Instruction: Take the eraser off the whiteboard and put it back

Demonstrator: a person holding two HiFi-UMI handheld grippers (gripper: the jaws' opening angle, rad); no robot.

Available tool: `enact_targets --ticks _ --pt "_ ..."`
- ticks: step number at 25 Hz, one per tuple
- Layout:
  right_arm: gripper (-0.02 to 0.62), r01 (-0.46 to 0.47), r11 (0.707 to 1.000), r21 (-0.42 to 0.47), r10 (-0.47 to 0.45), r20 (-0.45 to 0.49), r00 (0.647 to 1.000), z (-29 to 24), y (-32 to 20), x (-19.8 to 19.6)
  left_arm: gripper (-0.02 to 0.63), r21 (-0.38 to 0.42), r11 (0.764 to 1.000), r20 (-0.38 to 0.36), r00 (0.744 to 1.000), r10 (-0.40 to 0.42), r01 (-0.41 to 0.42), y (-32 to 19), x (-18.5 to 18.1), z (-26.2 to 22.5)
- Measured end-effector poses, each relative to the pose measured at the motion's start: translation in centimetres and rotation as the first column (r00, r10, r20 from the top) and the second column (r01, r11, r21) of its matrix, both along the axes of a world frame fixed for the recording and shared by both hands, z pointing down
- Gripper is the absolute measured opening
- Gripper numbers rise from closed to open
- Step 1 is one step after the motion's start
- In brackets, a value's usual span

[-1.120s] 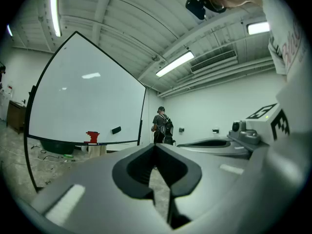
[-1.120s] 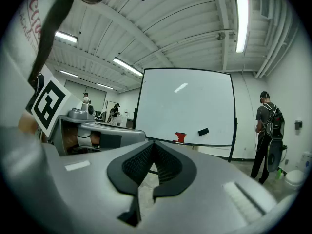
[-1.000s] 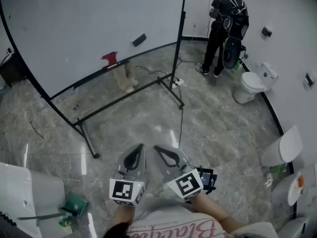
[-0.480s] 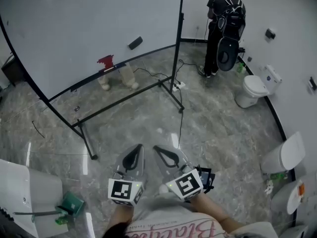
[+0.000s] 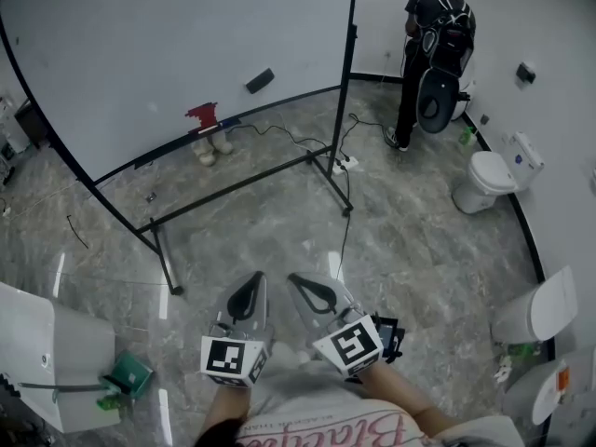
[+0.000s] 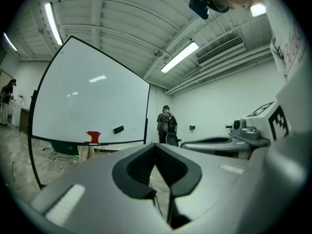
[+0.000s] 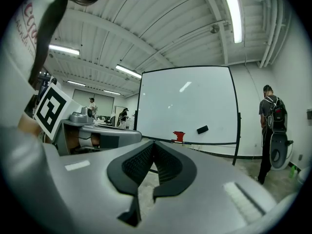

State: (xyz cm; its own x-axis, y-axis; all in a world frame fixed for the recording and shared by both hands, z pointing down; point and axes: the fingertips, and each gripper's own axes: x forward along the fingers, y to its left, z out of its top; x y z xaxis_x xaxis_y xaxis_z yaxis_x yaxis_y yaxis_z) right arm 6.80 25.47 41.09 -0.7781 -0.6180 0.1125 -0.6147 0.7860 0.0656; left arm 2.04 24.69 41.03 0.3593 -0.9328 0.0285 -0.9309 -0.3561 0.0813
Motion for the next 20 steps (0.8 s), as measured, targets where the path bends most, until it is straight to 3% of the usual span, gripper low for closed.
enact_targets --ticks 10,20 --pt "0.002 0.001 0.999 -0.034 -0.001 -0.011 1.000 1.1 -5.1 -0.3 0.000 0.000 1.000 -0.003 1.000 -0.016 0.016 -5.4 -1.0 0.2" --pt "0.002 -0.043 0.999 -0.024 0.043 -0.007 0.999 0.5 -15.5 -3.3 0.000 0.016 1.000 -0.002 1.000 0.025 -0.025 -16.4 -3.8 -0.5"
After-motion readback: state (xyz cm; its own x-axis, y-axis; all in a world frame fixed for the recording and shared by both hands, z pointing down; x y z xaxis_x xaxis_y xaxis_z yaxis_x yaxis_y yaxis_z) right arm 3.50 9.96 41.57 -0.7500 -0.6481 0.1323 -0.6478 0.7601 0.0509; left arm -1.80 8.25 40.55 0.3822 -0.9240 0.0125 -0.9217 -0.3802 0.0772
